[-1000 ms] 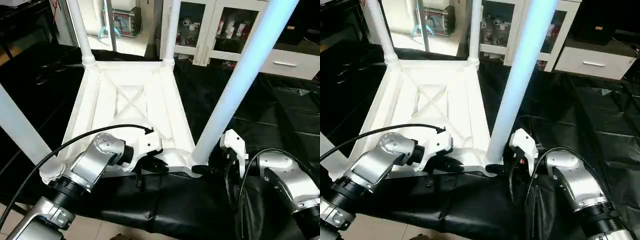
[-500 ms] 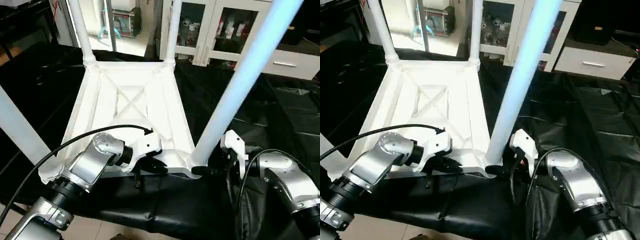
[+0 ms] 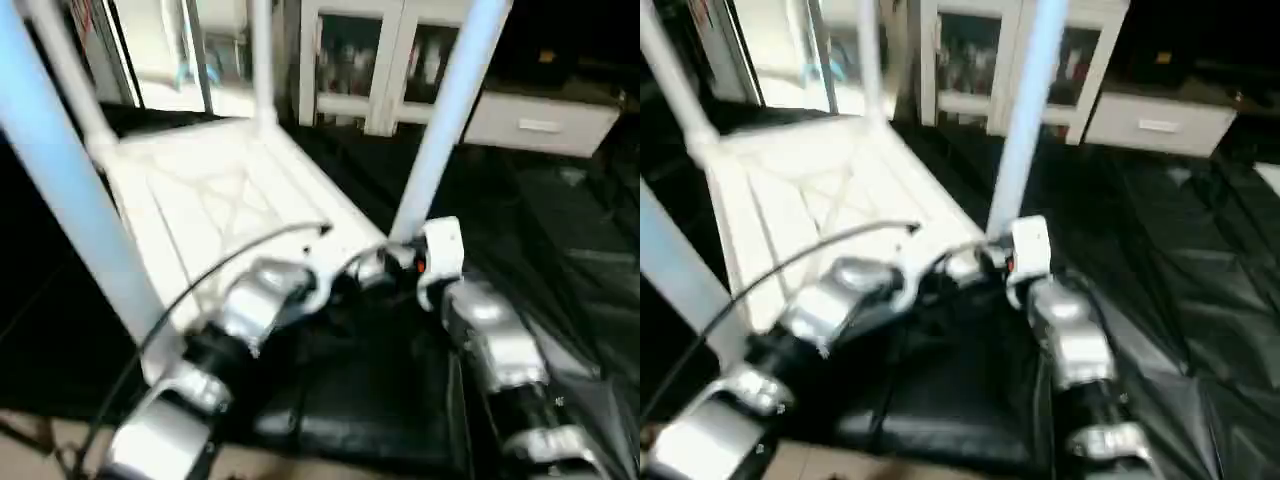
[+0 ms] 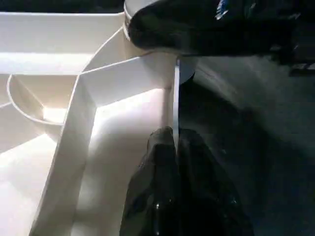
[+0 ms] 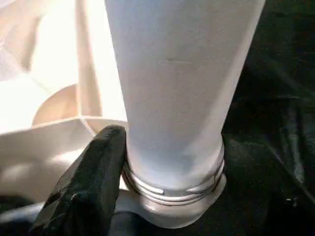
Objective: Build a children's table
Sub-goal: Rotate leg to tighten
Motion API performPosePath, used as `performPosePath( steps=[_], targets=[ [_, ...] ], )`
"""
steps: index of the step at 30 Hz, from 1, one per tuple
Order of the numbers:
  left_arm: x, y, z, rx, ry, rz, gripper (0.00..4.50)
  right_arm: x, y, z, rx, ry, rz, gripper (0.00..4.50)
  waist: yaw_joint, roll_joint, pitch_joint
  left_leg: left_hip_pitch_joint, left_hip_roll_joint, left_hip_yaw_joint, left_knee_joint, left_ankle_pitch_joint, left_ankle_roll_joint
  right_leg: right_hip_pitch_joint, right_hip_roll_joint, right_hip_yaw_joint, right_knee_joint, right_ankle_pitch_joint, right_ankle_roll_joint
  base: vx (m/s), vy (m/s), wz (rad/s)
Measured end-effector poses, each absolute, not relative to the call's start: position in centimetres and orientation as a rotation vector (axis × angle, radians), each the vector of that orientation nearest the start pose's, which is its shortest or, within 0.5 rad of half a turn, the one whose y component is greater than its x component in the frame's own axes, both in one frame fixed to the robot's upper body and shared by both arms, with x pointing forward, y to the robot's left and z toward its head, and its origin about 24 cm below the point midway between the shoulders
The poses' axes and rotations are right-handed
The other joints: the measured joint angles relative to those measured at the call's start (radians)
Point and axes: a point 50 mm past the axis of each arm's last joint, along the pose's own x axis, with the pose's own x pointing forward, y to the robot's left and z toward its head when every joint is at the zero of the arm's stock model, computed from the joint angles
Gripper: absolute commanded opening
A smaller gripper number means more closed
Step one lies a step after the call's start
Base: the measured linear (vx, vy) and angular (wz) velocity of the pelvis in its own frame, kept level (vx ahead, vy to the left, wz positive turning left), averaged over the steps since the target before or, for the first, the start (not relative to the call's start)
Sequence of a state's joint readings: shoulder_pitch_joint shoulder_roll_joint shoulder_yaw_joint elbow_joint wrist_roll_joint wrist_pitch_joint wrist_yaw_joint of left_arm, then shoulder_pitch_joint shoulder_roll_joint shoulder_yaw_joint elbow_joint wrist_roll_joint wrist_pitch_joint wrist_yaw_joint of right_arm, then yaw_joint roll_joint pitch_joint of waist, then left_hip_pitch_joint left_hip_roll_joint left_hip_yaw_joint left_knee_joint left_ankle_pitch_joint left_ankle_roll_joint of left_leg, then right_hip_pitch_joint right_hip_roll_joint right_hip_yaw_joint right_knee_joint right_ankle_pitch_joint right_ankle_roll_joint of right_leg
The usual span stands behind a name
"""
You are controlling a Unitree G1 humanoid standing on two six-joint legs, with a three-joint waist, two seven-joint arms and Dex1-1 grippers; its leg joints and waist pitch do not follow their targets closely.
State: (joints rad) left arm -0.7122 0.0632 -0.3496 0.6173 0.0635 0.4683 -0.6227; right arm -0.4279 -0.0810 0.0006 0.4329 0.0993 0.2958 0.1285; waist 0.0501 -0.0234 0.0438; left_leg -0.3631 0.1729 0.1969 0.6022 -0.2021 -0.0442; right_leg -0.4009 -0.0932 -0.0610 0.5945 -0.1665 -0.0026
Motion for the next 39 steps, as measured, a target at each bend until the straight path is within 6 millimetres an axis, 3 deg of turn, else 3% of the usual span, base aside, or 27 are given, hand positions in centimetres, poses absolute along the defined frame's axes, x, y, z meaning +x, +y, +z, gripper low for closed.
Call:
performPosePath(
  steps=[7,8,10,14,18,22,25,31,35,39],
  targets=[
    [33.6,4.0,5.2,0.355,0.493,-0.932,0.00,32.7,-13.3,3.5,0.002,0.293,0.209,2.66,0.008,0.004,-0.001,-0.002,0.001,0.001,0.000,0.000,0.000,-0.001,0.000,0.000,-0.001,0.001,-0.001,0.008,0.001,0.00],
    [33.6,4.0,5.2,0.357,0.490,-0.937,0.00,32.5,-13.4,3.4,0.010,0.290,0.219,3.22,0.010,0.005,0.000,-0.002,0.001,0.001,0.000,0.000,0.000,-0.001,0.000,0.000,-0.001,0.001,-0.001,0.000,0.000,0.00],
    [33.6,3.9,5.2,0.368,0.481,-0.950,0.00,32.1,-13.7,3.4,0.019,0.282,0.234,3.39,0.014,0.006,0.000,-0.002,0.001,0.001,-0.001,0.000,0.000,-0.001,0.000,0.000,-0.001,0.001,-0.001,0.000,0.000,0.00],
    [34.2,6.0,5.3,0.416,0.460,-0.921,0.00,30.9,-13.6,3.6,0.055,0.251,0.338,3.72,-0.009,0.005,0.001,-0.004,0.002,-0.002,-0.001,0.000,0.000,-0.002,0.001,-0.002,-0.001,-0.001,0.005,0.000,0.000,0.00],
    [33.8,6.9,5.3,0.429,0.450,-0.977,0.00,31.1,-15.9,4.5,0.040,0.216,0.293,4.04,-0.010,0.006,0.001,-0.002,0.002,-0.002,-0.002,0.000,0.000,-0.004,0.001,-0.002,-0.001,0.001,0.002,0.000,0.000,0.00],
    [33.1,8.1,5.3,0.434,0.449,-1.056,0.00,30.7,-17.3,5.6,0.021,0.206,0.441,4.38,-0.009,0.010,0.001,-0.003,0.002,-0.002,-0.003,0.000,0.000,-0.004,0.001,-0.002,-0.001,0.001,0.001,0.000,0.000,0.00],
    [32.2,9.0,5.3,0.437,0.452,-1.156,0.00,29.6,-18.4,6.2,-0.020,0.231,0.625,4.47,-0.002,0.011,0.002,-0.003,0.002,-0.001,-0.004,0.000,0.000,-0.004,0.001,-0.002,-0.002,0.000,0.002,0.000,0.000,0.00],
    [30.5,10.1,5.3,0.429,0.456,-1.317,0.00,27.9,-18.6,6.6,-0.059,0.309,0.934,4.47,0.021,0.012,0.002,-0.003,0.001,0.001,-0.004,0.000,0.000,-0.003,-0.001,-0.002,-0.003,-0.001,0.002,0.000,0.000,0.00],
    [29.8,9.6,5.3,0.431,0.460,-1.397,0.00,27.5,-18.6,6.7,-0.079,0.340,1.021,4.47,0.040,0.012,0.002,-0.003,0.001,0.002,-0.003,0.000,0.000,-0.003,-0.001,-0.002,-0.002,-0.001,0.001,0.000,0.000,0.00],
    [29.6,9.4,5.3,0.429,0.464,-1.418,0.00,27.8,-18.2,6.9,-0.090,0.335,1.067,4.47,0.040,0.012,0.002,-0.003,0.001,0.002,-0.003,0.000,0.000,-0.003,-0.001,-0.002,-0.001,-0.001,0.001,0.000,0.000,0.00]
  ],
)
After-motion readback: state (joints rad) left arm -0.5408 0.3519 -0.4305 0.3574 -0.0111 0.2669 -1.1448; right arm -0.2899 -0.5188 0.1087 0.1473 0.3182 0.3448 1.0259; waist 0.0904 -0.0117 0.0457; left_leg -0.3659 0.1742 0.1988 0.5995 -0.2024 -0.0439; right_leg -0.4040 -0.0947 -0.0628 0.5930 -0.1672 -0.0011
